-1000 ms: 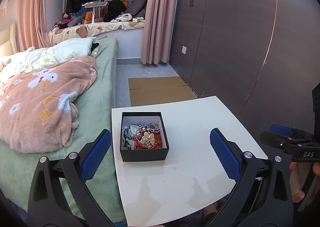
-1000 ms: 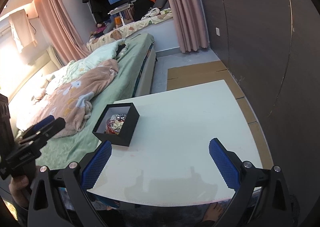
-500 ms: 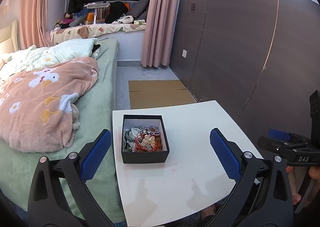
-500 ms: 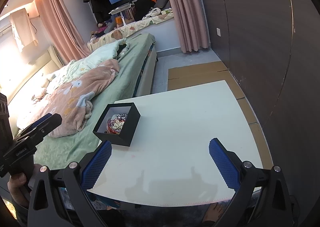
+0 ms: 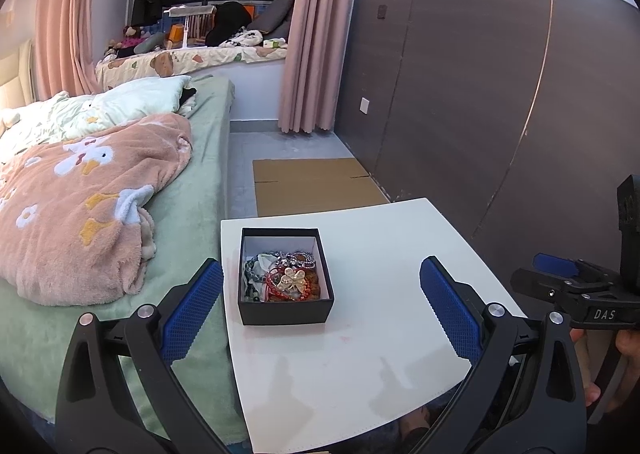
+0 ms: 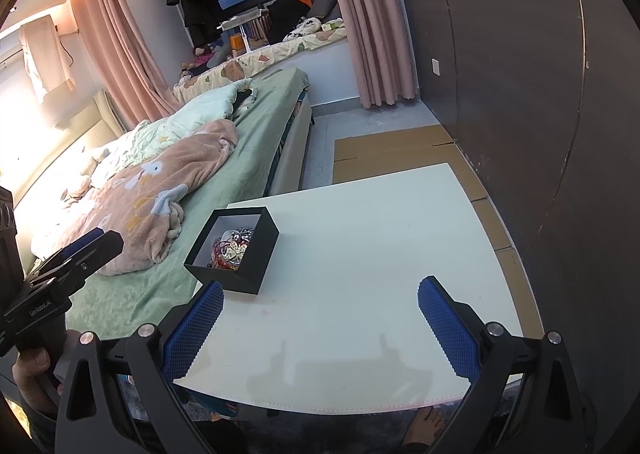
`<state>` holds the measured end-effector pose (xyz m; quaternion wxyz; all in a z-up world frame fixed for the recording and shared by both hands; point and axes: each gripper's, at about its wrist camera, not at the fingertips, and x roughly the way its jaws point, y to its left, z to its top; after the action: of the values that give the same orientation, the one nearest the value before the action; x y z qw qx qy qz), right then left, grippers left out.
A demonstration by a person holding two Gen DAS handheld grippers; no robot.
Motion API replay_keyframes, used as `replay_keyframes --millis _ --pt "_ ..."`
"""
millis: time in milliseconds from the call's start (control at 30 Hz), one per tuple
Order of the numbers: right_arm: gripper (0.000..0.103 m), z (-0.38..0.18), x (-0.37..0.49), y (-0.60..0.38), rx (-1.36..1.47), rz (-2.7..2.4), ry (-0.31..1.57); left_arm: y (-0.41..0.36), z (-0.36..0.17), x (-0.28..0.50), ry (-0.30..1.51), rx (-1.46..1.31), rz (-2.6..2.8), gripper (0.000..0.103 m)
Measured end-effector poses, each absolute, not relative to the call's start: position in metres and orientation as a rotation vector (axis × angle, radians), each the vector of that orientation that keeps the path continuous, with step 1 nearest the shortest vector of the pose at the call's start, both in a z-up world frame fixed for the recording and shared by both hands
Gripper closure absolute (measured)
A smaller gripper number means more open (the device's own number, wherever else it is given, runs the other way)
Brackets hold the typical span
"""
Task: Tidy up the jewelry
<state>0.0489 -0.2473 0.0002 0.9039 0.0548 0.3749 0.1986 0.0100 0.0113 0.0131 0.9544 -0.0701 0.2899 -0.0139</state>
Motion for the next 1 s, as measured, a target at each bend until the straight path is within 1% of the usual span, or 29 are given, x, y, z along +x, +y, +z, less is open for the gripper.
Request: replay_keyframes --millis 1000 --pt "0.007 -0.0056 0.0533 -0.2503 0.107 0.386 0.774 0.0114 0.0122 0.0109 0.6 -0.144 -0.029 0.005"
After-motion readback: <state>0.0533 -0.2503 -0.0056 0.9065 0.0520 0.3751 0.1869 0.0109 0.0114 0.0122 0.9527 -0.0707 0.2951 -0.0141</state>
